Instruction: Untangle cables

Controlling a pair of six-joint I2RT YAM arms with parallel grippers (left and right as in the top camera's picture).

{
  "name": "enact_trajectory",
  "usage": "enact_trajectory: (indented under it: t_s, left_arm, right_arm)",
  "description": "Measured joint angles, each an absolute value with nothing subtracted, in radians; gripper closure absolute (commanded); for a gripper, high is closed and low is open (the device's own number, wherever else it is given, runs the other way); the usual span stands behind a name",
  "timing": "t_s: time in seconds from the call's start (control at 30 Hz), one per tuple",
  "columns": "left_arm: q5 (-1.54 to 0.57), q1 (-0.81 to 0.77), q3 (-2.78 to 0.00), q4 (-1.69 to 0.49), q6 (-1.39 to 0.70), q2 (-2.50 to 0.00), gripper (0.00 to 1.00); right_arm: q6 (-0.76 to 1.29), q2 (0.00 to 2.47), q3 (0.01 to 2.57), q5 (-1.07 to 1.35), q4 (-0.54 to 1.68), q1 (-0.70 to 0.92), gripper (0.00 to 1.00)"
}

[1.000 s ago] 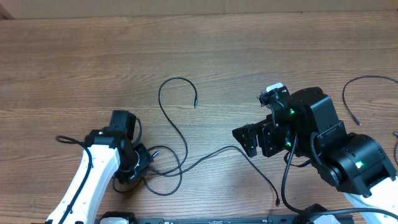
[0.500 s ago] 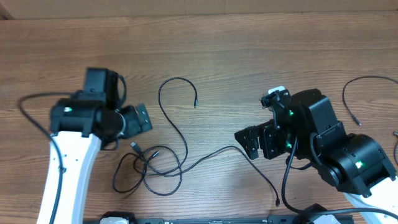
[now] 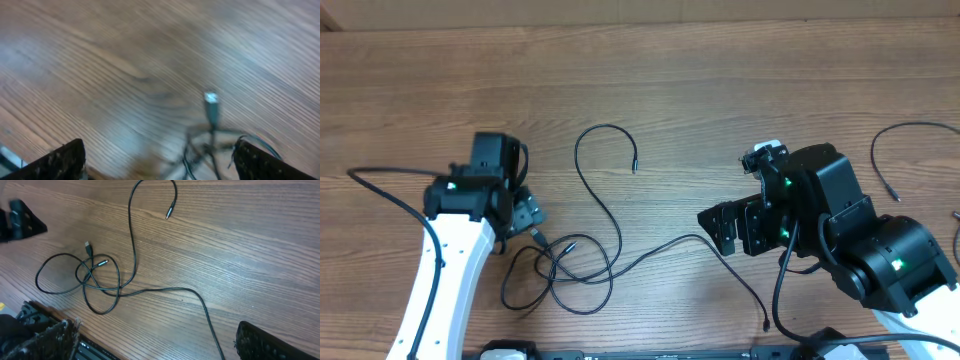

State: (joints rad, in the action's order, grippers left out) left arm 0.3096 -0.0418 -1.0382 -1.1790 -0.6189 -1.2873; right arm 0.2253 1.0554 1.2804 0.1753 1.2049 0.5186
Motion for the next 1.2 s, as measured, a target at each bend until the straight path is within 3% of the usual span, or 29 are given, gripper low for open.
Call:
enact_trajectory:
  t_s: [0.17,0.33,0.43,0.5,0.53,0.57,0.9,1.2]
  left_arm:
    - [0.302,-0.005,-0.883,-0.993,-0.620,-1.290,0.16]
    - [0.078,-0.005,-0.770,-0.892,-0.418,-1.291,0.23]
    - [0.001,-0.005,-0.750,-0.901,-0.354,-1.291,0.57]
    - [-0.031,-0.005,-0.748,-0.907,-0.325,-1.291,0.71]
    - [-0.042,-0.005,-0.748,-0.911,-0.318,-1.291,0.87]
    - [-0.050,-0.005,-0.748,-0.916,-0.309,-1.291,0.96]
    - [-0.157,-0.005,-0.782,-0.931,-0.274,-1.292,0.96]
    - [-0.513,-0.005,-1.229,-0.889,-0.171,-1.295,0.96]
  right_arm:
    - [0.263,1.055,1.280,0.175,1.205,0.519,0.00]
    - [0.282,1.055,1.280,0.175,1.204,0.519,0.00]
    - [0.295,1.055,1.280,0.176,1.200,0.519,0.00]
    - [0.302,1.056,1.280,0.175,1.196,0.519,0.00]
    - [0.305,1.055,1.280,0.175,1.198,0.519,0.00]
    - [0.309,1.055,1.280,0.175,1.196,0.519,0.00]
    - [0.337,1.055,1.280,0.175,1.189,0.519,0.00]
    - [0.373,1.055,1.280,0.175,1.133,0.519,0.00]
